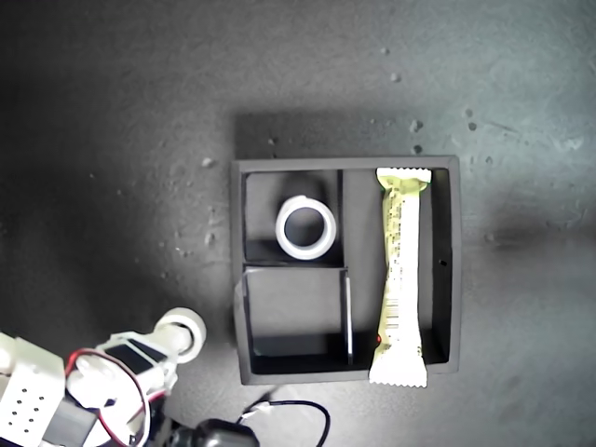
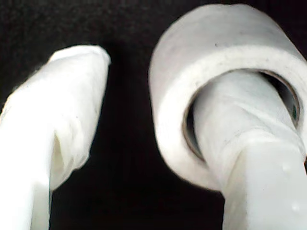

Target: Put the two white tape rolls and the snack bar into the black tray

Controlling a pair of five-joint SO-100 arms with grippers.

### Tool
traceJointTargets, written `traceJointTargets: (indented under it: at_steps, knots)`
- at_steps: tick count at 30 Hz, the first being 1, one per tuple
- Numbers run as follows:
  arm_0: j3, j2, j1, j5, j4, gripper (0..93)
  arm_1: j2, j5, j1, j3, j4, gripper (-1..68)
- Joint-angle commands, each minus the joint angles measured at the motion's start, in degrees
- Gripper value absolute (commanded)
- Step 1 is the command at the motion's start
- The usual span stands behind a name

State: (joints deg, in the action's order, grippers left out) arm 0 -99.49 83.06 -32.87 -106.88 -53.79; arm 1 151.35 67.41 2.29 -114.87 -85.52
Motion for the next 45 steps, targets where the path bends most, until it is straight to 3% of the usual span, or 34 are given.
traceJointTargets:
  at_steps: [1, 6, 9, 14, 20, 26, 39, 45]
  knots:
    - [-0.79, -0.35, 1.05, -2.11, 0.62, 11.0, 0.7, -0.53, 1.32, 0.0, 1.41, -0.1]
    - [-4.04, 1.49, 2.9, -4.04, 0.62, 0.3, 0.7, -0.18, 3.96, -1.14, 3.08, -0.1]
    - [-4.39, 6.77, 3.87, -1.58, -0.53, 0.1, 0.7, -0.09, 5.45, -1.32, 3.69, -0.1]
    - [3.43, 14.68, 5.89, 3.52, -12.83, 0.1, 0.7, -0.09, 6.86, -2.99, 5.89, -0.1]
    - [33.66, 6.06, 10.81, 17.4, -28.56, 0.0, 0.7, 0.35, 7.73, -7.12, 10.37, -0.1]
    - [90.97, -30.15, 13.71, 26.89, -51.42, 0.0, 0.7, 2.29, 9.49, -12.74, 16.44, -0.1]
    - [95.36, -39.55, 14.68, 26.54, -51.33, 0.6, 0.7, 3.87, 10.81, -15.73, 18.37, -0.1]
    - [97.82, -41.92, 13.71, 25.75, -51.33, 14.3, 0.7, 3.78, 10.9, -15.56, 18.37, -0.1]
